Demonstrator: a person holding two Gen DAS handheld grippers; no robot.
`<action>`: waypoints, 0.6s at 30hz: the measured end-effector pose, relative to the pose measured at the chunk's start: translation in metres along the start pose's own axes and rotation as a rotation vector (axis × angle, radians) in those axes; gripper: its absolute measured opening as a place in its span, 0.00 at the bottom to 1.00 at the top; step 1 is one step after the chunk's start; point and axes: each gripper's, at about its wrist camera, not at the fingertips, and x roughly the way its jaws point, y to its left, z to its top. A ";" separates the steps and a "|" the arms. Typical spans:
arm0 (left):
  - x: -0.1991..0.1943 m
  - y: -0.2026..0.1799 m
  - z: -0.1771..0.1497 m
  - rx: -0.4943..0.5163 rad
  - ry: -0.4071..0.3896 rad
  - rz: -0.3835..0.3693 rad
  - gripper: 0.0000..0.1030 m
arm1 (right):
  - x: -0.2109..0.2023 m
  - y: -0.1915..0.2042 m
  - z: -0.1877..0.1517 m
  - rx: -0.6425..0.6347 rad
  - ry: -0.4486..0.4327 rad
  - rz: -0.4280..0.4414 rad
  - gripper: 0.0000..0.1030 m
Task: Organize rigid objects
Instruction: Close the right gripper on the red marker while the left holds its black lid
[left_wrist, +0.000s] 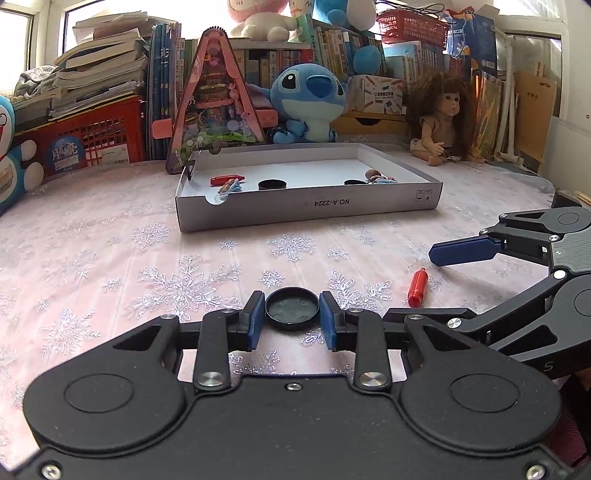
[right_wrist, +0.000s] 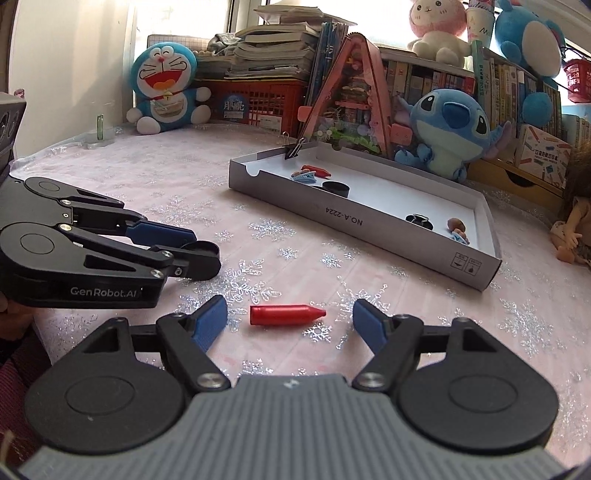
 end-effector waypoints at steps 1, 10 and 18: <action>0.000 0.000 0.000 0.000 -0.002 0.001 0.29 | 0.000 -0.001 0.000 0.008 0.002 0.007 0.78; 0.000 -0.001 -0.001 0.000 -0.007 0.002 0.29 | 0.000 -0.001 0.000 0.034 -0.005 0.034 0.56; 0.000 -0.001 -0.001 0.000 -0.007 0.004 0.29 | -0.002 -0.003 0.000 0.057 -0.010 0.036 0.47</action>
